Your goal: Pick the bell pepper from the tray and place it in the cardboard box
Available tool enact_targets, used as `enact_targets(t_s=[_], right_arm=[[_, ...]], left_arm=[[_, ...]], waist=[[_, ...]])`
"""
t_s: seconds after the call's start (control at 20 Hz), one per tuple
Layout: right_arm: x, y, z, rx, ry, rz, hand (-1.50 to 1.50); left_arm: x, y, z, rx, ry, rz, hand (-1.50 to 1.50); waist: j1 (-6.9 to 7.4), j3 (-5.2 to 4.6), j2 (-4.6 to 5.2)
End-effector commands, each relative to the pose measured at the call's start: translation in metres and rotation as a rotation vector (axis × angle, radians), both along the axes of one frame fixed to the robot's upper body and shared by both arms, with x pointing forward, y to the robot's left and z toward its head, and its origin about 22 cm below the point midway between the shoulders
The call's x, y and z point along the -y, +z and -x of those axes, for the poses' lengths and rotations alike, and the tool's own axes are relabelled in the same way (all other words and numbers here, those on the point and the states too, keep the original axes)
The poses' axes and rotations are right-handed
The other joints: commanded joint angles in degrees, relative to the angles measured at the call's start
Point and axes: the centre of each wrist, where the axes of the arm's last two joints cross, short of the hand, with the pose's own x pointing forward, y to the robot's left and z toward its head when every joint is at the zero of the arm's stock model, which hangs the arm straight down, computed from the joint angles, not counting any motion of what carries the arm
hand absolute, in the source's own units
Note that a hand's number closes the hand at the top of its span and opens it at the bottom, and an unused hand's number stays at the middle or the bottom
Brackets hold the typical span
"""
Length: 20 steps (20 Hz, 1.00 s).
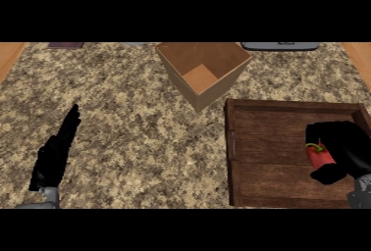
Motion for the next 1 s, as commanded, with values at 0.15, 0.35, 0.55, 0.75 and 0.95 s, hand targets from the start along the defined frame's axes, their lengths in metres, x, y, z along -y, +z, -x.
enact_targets(t_s=[0.15, 0.35, 0.55, 0.75, 0.95], right_arm=[[0.013, 0.010, -0.033, 0.092, -0.057, -0.068, 1.50], [0.015, 0.017, -0.070, 0.000, -0.183, -0.133, 1.50], [0.026, 0.022, -0.077, 0.097, -0.184, -0.103, 1.50], [0.035, 0.049, -0.072, 0.125, -0.172, -0.189, 1.50], [0.014, 0.084, -0.081, 0.280, -0.022, -0.443, 1.50]], left_arm=[[0.003, -0.001, -0.001, -0.003, -0.011, 0.005, 0.00], [0.004, -0.006, -0.011, 0.012, -0.014, -0.012, 0.00], [-0.008, 0.009, 0.021, -0.008, -0.022, 0.004, 0.00], [-0.002, 0.003, -0.015, 0.015, 0.020, -0.008, 0.00], [-0.006, 0.002, 0.003, 0.000, -0.006, -0.021, 0.00]], waist=[[0.44, 0.27, 0.25], [0.79, 0.25, 0.45], [0.65, 0.27, 0.17], [-0.04, 0.25, 0.16], [0.28, 0.28, -0.08]])
